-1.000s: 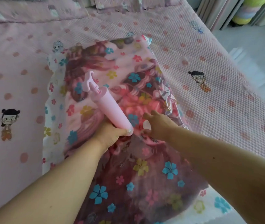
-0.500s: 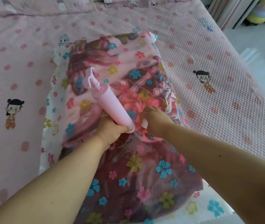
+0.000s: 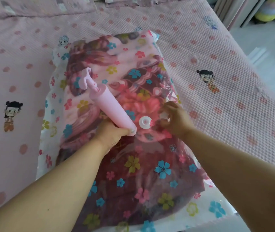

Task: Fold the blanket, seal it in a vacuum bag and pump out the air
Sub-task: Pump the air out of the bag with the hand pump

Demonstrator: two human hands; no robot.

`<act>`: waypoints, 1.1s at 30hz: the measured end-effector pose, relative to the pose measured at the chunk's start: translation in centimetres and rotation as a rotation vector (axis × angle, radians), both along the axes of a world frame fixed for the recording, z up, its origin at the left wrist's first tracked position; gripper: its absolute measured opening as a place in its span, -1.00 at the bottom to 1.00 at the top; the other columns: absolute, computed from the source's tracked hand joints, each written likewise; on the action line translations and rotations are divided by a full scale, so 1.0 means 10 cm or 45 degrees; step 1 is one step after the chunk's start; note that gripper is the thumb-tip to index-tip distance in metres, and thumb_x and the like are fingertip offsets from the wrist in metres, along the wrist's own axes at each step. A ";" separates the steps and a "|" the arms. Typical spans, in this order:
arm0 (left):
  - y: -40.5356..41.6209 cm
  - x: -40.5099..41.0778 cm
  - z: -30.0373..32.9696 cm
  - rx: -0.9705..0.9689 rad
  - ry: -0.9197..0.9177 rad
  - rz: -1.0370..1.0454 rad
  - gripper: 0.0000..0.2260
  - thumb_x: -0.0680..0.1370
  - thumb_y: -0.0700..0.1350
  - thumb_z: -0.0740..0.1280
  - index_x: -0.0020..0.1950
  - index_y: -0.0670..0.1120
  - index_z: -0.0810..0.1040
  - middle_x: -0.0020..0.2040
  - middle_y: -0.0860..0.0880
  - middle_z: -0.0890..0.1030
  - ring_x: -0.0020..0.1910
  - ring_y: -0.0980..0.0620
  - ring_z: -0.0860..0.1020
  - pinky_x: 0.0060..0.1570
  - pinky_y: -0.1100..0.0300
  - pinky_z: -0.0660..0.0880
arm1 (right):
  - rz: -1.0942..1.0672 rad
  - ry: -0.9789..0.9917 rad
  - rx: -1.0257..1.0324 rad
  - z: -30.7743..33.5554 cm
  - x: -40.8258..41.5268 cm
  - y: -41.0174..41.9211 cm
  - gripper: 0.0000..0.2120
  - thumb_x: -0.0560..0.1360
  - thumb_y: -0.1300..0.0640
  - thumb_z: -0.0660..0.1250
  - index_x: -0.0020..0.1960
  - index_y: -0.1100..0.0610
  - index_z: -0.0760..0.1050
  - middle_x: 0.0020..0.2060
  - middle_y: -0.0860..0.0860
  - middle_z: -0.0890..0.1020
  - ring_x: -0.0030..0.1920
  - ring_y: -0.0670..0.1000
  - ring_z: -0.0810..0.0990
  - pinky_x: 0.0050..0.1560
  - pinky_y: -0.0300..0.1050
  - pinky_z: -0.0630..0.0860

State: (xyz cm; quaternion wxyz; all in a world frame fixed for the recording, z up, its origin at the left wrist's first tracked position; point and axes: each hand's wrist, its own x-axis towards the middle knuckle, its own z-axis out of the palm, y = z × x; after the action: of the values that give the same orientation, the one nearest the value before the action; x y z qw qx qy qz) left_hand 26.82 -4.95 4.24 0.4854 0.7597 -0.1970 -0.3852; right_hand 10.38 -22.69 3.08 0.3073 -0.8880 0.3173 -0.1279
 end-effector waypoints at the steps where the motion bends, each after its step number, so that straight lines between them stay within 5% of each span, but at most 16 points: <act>1: -0.02 -0.02 -0.01 0.000 0.005 -0.003 -0.62 0.25 -0.31 0.58 0.02 -0.14 0.62 -0.05 -0.04 0.68 -0.01 0.02 0.64 0.02 0.12 0.57 | -0.181 0.001 0.053 -0.05 -0.11 -0.09 -0.71 0.33 0.22 0.50 0.04 0.10 0.62 0.08 -0.01 0.52 -0.01 0.02 0.51 0.00 -0.19 0.42; 6: -0.17 -0.15 -0.04 -0.082 0.051 -0.009 -0.61 0.15 -0.21 0.61 -0.07 -0.07 0.64 -0.12 0.04 0.70 -0.10 0.16 0.65 -0.21 0.37 0.53 | -0.880 0.254 0.208 -0.46 -0.92 -0.46 -0.72 0.41 0.20 0.37 0.12 0.12 0.56 0.08 0.11 0.55 -0.19 0.05 0.56 -0.26 -0.18 0.48; 9: -0.28 -0.22 -0.06 -0.117 0.044 -0.021 -0.63 0.12 -0.15 0.59 -0.10 -0.01 0.67 -0.06 0.02 0.70 -0.03 0.12 0.65 -0.10 0.30 0.54 | -0.928 0.468 0.350 -0.75 -1.42 -0.55 -0.75 0.43 0.28 0.32 0.10 0.16 0.58 -0.01 0.18 0.62 -0.34 0.06 0.56 -0.38 -0.18 0.48; 14: -0.38 -0.34 -0.07 -0.251 -0.043 -0.151 -0.54 0.29 -0.37 0.52 -0.22 0.25 0.69 -0.19 0.25 0.68 -0.14 0.28 0.64 -0.21 0.47 0.50 | -0.847 0.627 0.378 -1.06 -1.69 -0.64 -0.72 0.47 0.33 0.32 0.14 0.14 0.59 0.06 0.18 0.61 -0.28 0.07 0.56 -0.44 -0.18 0.46; 19: -0.45 -0.34 -0.19 -0.224 0.002 -0.132 -0.65 0.29 -0.35 0.54 -0.19 0.12 0.72 -0.13 0.10 0.71 -0.08 0.15 0.66 -0.16 0.37 0.54 | -0.822 0.678 0.360 -1.00 -1.74 -0.69 -0.63 0.47 0.30 0.38 0.24 0.06 0.54 0.25 0.12 0.56 -0.05 0.10 0.59 -0.24 -0.07 0.56; 22: -0.47 -0.32 -0.16 -0.146 0.009 -0.076 -0.71 0.28 -0.32 0.57 -0.09 -0.03 0.69 -0.11 0.06 0.71 -0.07 0.15 0.66 -0.14 0.34 0.55 | -0.813 0.441 0.304 -0.67 -1.50 -0.72 -0.70 0.47 0.20 0.41 0.20 0.08 0.57 0.16 0.07 0.62 0.01 0.04 0.59 -0.05 -0.11 0.50; 25: -0.53 -0.19 0.02 -0.069 -0.090 -0.140 -0.66 0.26 -0.23 0.61 -0.02 -0.06 0.64 -0.10 0.07 0.70 -0.08 0.17 0.65 -0.11 0.34 0.55 | -0.637 0.143 0.321 -0.09 -0.89 -0.64 -0.81 0.45 0.06 0.44 0.06 0.02 0.59 -0.06 0.00 0.67 -0.17 -0.07 0.56 -0.22 -0.25 0.45; 29: -0.60 0.05 0.30 0.011 -0.292 -0.273 -0.76 0.29 -0.21 0.59 -0.18 0.00 0.60 -0.32 0.20 0.66 -0.31 0.32 0.60 -0.37 0.45 0.49 | -0.060 -0.159 0.551 0.71 0.01 -0.31 -0.78 0.43 0.03 0.48 0.03 -0.05 0.52 -0.08 0.04 0.66 -0.10 -0.01 0.63 0.00 -0.18 0.55; 33: -0.65 0.17 0.40 0.091 -0.296 -0.373 -0.69 0.26 -0.21 0.54 -0.02 -0.07 0.63 -0.12 0.01 0.70 -0.12 0.08 0.67 -0.09 0.14 0.62 | 0.282 -0.102 0.483 1.03 0.57 -0.13 -0.46 0.40 -0.02 0.50 0.30 0.06 0.41 0.11 0.01 0.59 0.07 -0.01 0.59 0.19 -0.13 0.51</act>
State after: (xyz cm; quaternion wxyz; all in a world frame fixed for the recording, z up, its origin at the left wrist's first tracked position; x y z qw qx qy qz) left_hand 28.52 -11.47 8.27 0.3707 0.7791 -0.3466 -0.3681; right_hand 16.10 -23.96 13.37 0.4934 -0.8379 0.2238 -0.0666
